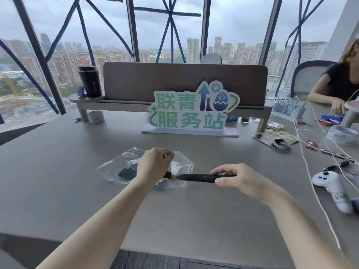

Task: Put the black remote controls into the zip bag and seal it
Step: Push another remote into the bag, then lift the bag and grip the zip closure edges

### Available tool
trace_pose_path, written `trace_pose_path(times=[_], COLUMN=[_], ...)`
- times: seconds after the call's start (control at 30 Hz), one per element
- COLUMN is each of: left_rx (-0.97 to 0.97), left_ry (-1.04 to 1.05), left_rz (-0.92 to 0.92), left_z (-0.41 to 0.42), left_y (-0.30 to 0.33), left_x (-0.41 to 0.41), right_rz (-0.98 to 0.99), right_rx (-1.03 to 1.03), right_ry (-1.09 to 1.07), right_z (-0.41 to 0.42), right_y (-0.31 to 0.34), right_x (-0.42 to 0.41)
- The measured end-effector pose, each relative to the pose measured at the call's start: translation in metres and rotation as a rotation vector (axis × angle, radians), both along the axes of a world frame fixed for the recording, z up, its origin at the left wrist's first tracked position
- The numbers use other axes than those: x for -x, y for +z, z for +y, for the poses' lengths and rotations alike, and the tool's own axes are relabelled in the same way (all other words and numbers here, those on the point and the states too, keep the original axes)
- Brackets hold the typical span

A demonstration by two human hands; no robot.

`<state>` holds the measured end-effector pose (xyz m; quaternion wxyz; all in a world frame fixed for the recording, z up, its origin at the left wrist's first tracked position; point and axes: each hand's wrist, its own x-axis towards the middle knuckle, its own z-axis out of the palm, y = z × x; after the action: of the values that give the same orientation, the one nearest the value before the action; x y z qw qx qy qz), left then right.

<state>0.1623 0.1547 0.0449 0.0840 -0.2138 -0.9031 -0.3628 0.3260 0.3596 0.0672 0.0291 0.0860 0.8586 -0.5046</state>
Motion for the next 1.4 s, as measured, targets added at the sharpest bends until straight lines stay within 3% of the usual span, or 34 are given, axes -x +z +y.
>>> trace_pose_path(times=[0.1, 0.23, 0.27, 0.4, 0.5, 0.57, 0.63, 0.73, 0.83, 0.9, 0.97, 1.13, 1.23, 1.4], left_rx=[0.027, 0.013, 0.010, 0.005, 0.042, 0.079, 0.228, 0.605, 0.737, 0.662, 0.442, -0.024, -0.150, -0.252], left_ry=[-0.014, -0.020, -0.019, -0.027, -0.026, -0.028, -0.045, -0.015, 0.034, 0.062, 0.082, 0.124, 0.057, -0.041], left_rz=[0.036, 0.049, 0.054, 0.023, 0.008, -0.018, -0.066, -0.132, -0.208, -0.293, -0.337, -0.233, -0.212, -0.375], left_z=[-0.003, -0.017, -0.021, -0.035, -0.036, -0.037, -0.044, -0.056, -0.067, -0.074, -0.083, -0.091, -0.094, -0.101], left_y=[0.001, 0.000, -0.001, -0.004, -0.004, -0.004, -0.007, -0.018, -0.020, -0.007, 0.016, 0.104, 0.162, 0.201], left_x=[-0.005, -0.006, -0.004, -0.003, -0.010, -0.015, -0.021, -0.040, -0.050, -0.042, -0.027, -0.002, 0.000, -0.001], right_rz=[0.050, 0.093, 0.131, 0.195, 0.010, 0.013, 0.082, 0.091, 0.133, 0.169, 0.206, 0.388, 0.468, 0.502], right_rx=[-0.063, 0.230, 0.222, -0.064, -0.166, -0.245, -0.336, -0.283, -0.200, -0.137, -0.084, 0.099, 0.199, 0.261], right_ry=[-0.011, -0.047, -0.121, -0.450, -0.264, -0.225, -0.266, -0.340, -0.364, -0.373, -0.372, -0.410, -0.434, -0.459], right_z=[-0.047, -0.083, -0.082, -0.056, -0.060, -0.068, -0.068, -0.067, -0.070, -0.071, -0.072, -0.078, -0.078, -0.078], right_y=[-0.021, -0.044, -0.047, -0.058, -0.058, -0.060, -0.065, -0.061, -0.048, -0.036, -0.017, 0.065, 0.113, 0.150], right_x=[0.038, 0.070, 0.072, 0.081, 0.090, 0.100, 0.111, 0.114, 0.104, 0.096, 0.091, 0.084, 0.079, 0.071])
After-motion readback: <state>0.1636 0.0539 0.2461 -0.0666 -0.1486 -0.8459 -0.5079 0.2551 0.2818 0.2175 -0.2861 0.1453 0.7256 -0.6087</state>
